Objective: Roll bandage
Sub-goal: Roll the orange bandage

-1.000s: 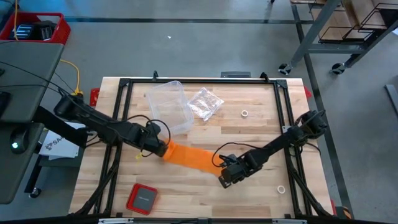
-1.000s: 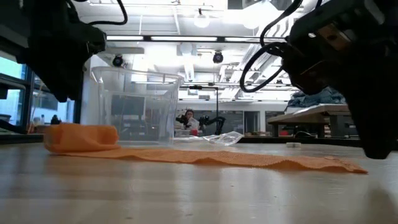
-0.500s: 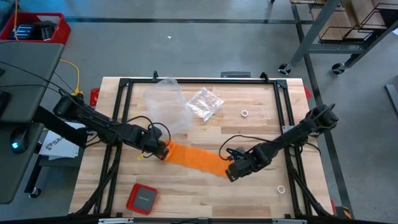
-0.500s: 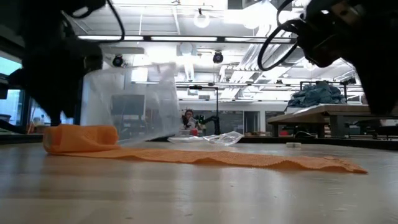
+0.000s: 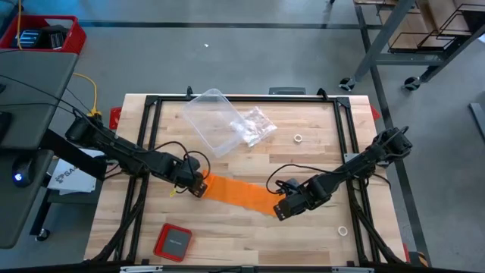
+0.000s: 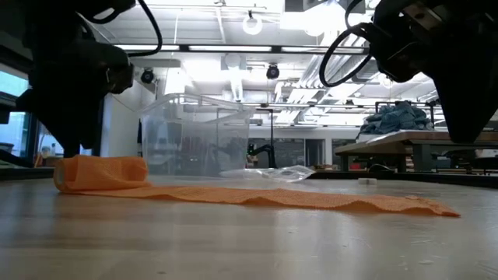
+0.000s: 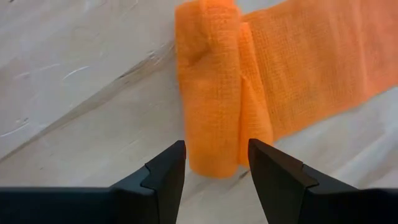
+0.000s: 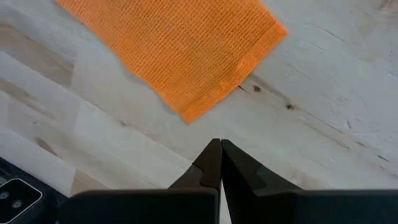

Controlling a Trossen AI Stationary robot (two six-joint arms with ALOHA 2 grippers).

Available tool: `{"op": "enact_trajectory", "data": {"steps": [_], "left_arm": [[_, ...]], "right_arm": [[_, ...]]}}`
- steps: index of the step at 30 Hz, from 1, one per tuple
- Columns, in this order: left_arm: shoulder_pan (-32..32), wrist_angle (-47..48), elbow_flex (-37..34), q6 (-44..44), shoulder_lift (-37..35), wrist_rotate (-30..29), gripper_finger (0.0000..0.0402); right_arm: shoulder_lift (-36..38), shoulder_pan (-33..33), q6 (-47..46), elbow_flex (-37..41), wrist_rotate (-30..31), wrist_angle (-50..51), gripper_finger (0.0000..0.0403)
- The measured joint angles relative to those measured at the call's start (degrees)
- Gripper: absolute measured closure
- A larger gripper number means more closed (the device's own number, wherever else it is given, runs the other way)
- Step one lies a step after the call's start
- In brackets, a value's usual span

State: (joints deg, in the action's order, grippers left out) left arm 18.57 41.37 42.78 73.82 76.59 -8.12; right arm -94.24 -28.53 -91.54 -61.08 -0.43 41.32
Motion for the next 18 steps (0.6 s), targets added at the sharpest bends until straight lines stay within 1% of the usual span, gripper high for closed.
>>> {"op": "enact_trajectory", "data": {"steps": [3, 7, 13, 16, 18], "left_arm": [[0.0, 1.55, 0.0, -0.07, 0.51, -0.78, 0.0232], [-0.04, 1.28, 0.0, -0.45, 2.16, -1.32, 0.0232], [-0.09, -3.21, 0.07, -0.92, 4.37, 1.64, 0.0232], [-0.07, -5.37, 0.04, -0.96, 4.37, 2.05, 0.0232], [-0.07, -5.15, 0.04, -0.96, 4.37, 2.01, 0.0232]], "right_arm": [[0.0, 0.02, -0.13, 0.0, 0.02, -0.04, 0.0403], [0.0, 0.0, -0.13, 0.0, 0.27, -0.04, 0.0403], [-0.02, 0.02, -0.13, 0.0, 0.68, -0.33, 0.0403], [-0.02, 0.0, -0.14, 0.0, 0.88, -0.49, 0.0403], [-0.02, 0.02, -0.15, 0.0, 0.88, -0.46, 0.0403]]}}
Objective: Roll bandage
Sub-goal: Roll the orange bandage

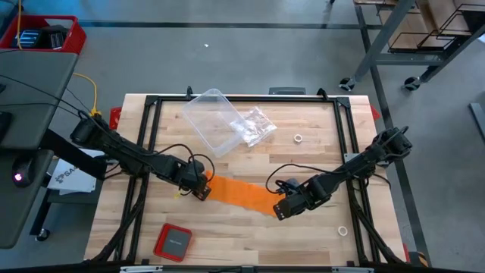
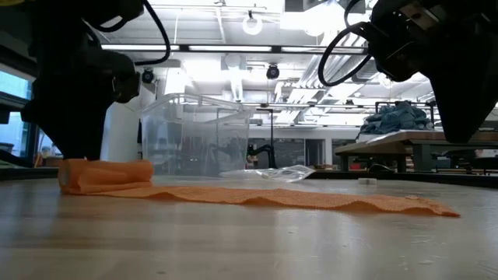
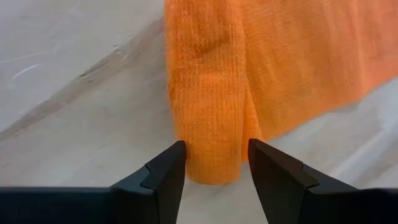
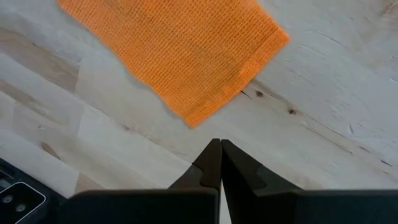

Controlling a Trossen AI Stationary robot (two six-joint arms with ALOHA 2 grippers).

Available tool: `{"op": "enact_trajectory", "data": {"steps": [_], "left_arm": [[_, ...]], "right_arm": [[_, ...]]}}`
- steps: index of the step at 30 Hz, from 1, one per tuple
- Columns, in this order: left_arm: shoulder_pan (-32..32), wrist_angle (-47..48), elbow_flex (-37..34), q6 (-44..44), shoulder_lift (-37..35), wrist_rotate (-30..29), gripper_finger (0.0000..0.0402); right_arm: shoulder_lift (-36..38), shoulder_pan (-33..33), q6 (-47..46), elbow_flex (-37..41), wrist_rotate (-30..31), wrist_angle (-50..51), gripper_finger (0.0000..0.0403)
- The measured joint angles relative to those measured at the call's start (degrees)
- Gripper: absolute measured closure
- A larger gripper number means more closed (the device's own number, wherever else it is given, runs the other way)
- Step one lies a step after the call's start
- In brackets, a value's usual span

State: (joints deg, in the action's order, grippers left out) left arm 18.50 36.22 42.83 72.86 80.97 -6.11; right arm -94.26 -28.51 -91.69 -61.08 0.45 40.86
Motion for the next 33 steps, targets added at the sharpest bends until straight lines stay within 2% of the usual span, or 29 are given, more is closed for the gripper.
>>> {"op": "enact_trajectory", "data": {"steps": [4, 7, 14, 24, 33], "left_arm": [[0.0, 1.53, 0.0, -0.12, 0.2, -0.46, 0.0232], [-0.11, 2.17, 0.0, -0.98, 0.2, -0.81, 0.0252], [-0.07, 2.12, 0.09, -2.48, 0.07, -1.49, 0.0387], [1.32, 9.05, -0.01, -0.78, -2.21, -1.76, 0.0401], [3.92, 11.94, -0.07, 4.69, -2.42, -1.88, 0.0401]], "right_arm": [[-0.02, 0.0, 0.06, 0.0, 0.02, -0.04, 0.0403], [-0.02, 0.0, 0.1, 0.0, 0.18, -0.04, 0.0403], [-0.02, -0.01, 0.2, 0.0, 0.92, -0.02, 0.0403], [-0.42, 0.13, 0.23, 0.02, 4.91, -5.52, 0.0403], [-6.79, 0.13, -0.24, 0.02, 4.63, -15.46, 0.0403]]}}
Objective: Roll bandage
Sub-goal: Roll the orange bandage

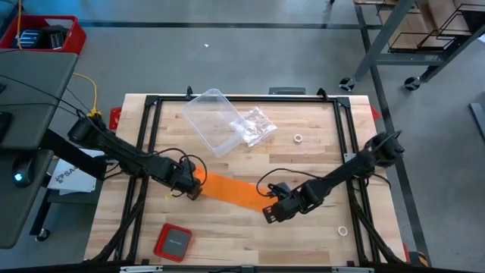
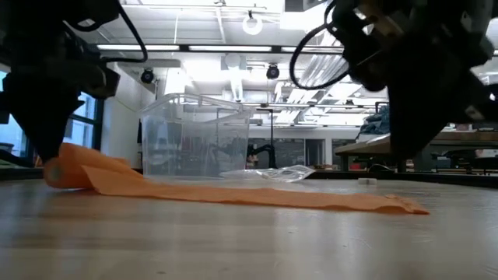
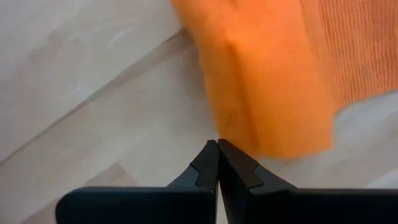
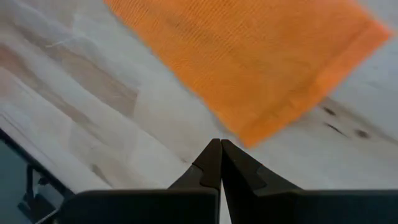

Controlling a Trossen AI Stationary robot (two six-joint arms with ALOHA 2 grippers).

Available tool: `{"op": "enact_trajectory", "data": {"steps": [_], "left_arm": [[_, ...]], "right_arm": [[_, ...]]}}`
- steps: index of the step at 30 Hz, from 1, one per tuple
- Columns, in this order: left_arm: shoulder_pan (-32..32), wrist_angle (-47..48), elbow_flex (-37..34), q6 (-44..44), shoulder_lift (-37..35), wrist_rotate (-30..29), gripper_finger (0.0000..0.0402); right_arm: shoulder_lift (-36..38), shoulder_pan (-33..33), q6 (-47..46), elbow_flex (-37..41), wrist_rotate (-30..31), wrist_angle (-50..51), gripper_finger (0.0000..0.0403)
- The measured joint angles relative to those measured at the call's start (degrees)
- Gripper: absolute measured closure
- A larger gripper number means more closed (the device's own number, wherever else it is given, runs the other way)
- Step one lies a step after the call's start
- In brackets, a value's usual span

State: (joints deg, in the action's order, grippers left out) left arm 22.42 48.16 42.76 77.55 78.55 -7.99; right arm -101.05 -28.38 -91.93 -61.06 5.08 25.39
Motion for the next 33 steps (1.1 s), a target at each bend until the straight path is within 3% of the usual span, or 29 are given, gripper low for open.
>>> {"op": "enact_trajectory", "data": {"steps": [7, 12, 27, 33], "left_arm": [[1.89, -0.43, 0.0, 2.83, -0.03, -0.06, 0.0401], [1.97, -1.99, 0.01, 3.77, -0.05, -3.38, 0.0401], [1.54, -3.77, 0.02, 3.81, 0.15, -7.57, 0.0401], [0.46, -9.02, 0.27, 0.4, 3.75, -6.92, 0.0401]], "right_arm": [[-3.07, 0.48, -4.55, 0.02, 5.71, -0.53, 0.0403], [-4.0, 1.78, -4.96, 0.04, 5.82, -1.03, 0.0403], [-7.59, 0.66, -6.85, -0.26, 1.97, -1.77, 0.0403], [-7.55, -1.63, -7.13, -0.26, -2.94, 2.25, 0.0403]]}}
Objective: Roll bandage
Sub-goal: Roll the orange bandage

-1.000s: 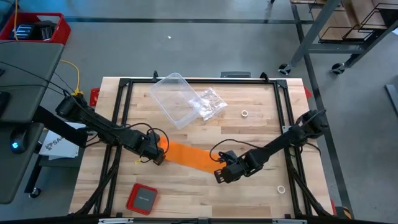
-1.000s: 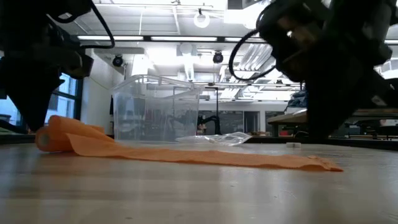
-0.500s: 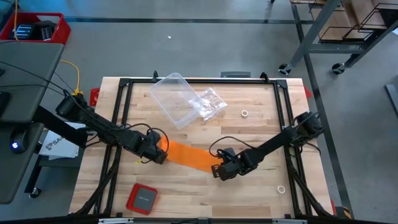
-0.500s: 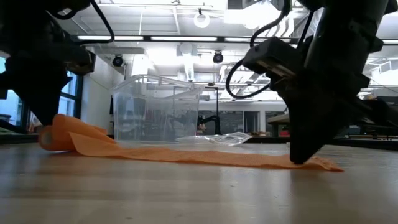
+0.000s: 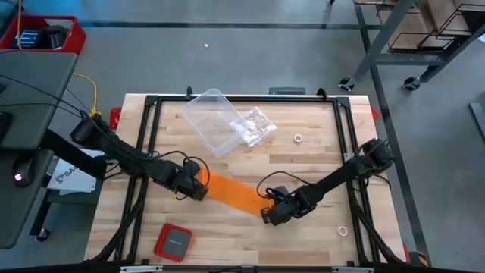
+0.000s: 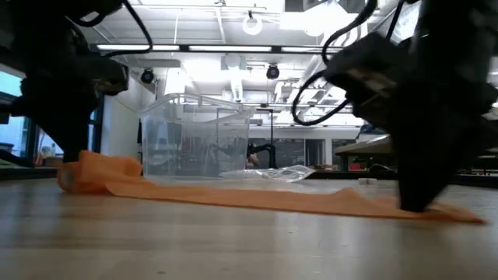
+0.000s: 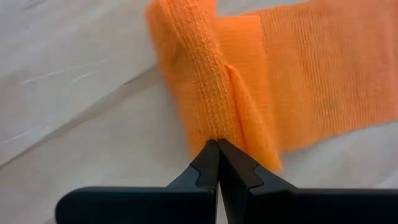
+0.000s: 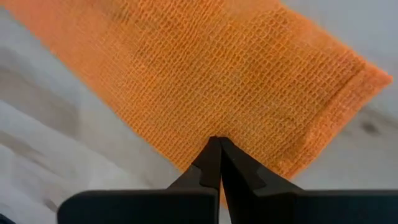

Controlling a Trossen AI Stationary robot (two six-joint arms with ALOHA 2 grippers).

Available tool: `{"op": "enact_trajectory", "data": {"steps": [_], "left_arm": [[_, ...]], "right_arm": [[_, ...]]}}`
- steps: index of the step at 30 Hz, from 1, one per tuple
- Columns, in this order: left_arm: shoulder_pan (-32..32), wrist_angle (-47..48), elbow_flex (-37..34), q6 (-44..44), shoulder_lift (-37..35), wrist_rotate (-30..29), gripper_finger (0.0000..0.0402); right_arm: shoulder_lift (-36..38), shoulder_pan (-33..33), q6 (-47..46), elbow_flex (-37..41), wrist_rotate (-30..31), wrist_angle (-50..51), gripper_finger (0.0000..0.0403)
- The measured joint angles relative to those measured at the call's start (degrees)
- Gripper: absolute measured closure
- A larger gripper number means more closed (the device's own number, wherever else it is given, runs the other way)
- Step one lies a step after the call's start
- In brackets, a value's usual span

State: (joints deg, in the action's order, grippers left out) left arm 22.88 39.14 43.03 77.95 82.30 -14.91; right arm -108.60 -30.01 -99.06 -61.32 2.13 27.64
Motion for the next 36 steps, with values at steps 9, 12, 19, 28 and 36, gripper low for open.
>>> {"op": "enact_trajectory", "data": {"steps": [9, 12, 19, 28, 36], "left_arm": [[-0.38, -8.13, 0.1, -0.97, 5.88, 1.76, 0.0401], [-0.38, -5.87, 0.08, -2.02, 5.45, 2.02, 0.0401], [-0.38, 2.64, -0.14, -2.17, 1.99, 0.87, 0.0401], [-0.38, 6.55, -0.25, -3.19, 0.51, -0.05, 0.0401], [-0.38, 2.77, -0.32, -3.06, 0.55, -0.4, 0.0401]], "right_arm": [[0.11, -3.12, -2.94, 0.09, -3.69, 2.54, 0.0403], [0.13, -3.91, -3.13, 0.09, -4.71, 3.26, 0.0403], [0.34, -6.16, -4.22, 0.09, -6.44, 5.95, 0.0403], [1.8, -7.24, -4.02, 0.22, -8.61, 9.88, 0.0403], [2.16, -8.28, -1.86, 0.28, -11.28, 13.44, 0.0403]]}}
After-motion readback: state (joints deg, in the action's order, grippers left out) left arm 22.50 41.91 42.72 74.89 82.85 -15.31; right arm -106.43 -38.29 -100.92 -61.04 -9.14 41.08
